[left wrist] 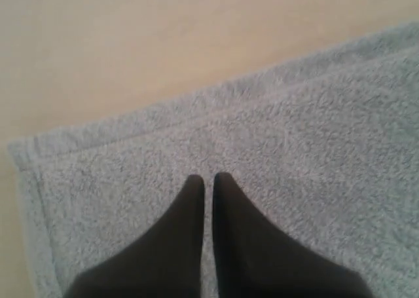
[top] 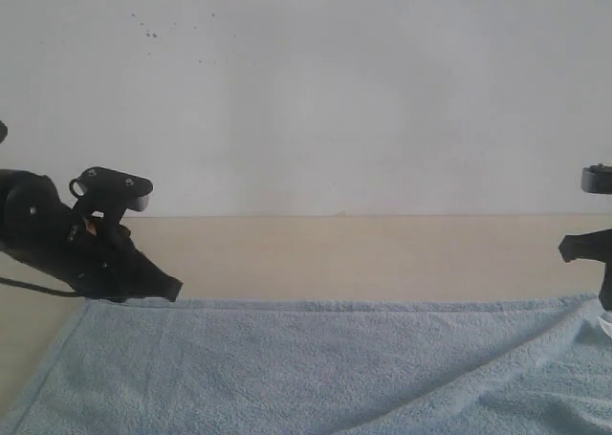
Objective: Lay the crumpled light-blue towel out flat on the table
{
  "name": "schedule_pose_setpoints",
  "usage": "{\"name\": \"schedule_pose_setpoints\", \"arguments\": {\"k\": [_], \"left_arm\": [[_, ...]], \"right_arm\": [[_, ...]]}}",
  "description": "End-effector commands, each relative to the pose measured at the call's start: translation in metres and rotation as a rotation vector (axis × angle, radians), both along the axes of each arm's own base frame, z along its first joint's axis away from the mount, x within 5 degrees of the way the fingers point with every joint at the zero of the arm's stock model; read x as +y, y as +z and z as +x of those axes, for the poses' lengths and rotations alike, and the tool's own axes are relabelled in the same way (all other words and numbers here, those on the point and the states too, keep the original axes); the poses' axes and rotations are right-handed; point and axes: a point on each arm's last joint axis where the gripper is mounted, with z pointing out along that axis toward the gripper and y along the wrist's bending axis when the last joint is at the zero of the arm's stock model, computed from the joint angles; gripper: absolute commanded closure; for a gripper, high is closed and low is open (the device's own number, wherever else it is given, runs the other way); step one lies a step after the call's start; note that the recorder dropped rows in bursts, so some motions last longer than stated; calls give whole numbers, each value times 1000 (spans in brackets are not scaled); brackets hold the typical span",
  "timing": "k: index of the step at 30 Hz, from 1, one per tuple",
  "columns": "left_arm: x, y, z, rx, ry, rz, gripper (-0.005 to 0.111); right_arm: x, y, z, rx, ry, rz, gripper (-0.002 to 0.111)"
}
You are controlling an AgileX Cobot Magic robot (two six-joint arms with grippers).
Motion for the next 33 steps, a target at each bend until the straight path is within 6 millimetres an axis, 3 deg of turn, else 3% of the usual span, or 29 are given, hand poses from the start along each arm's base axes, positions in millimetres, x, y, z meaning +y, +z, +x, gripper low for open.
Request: {"name": "schedule_pose_setpoints", "arguments": {"k": [1, 5, 10, 19, 28, 33], "left_arm": [[14, 0, 17, 98, 47, 17, 103], [26, 2, 25, 40, 82, 1, 103], [25, -1, 31, -24, 46, 16, 103], [22, -40, 37, 12, -56, 89, 103], [21, -90, 51, 26, -78, 112, 103], [16, -87, 75, 5, -76, 106, 103]], "right_arm": [[-7, -15, 21, 3, 17, -4, 109], [-12, -31, 31, -33, 24, -52, 109], [-20, -41, 38, -82, 40, -132, 109], [-44, -75, 45, -96, -27, -156, 109], [-48, -116, 56, -149, -19, -182, 109], [-49, -126, 60, -183, -9, -201, 109]]}}
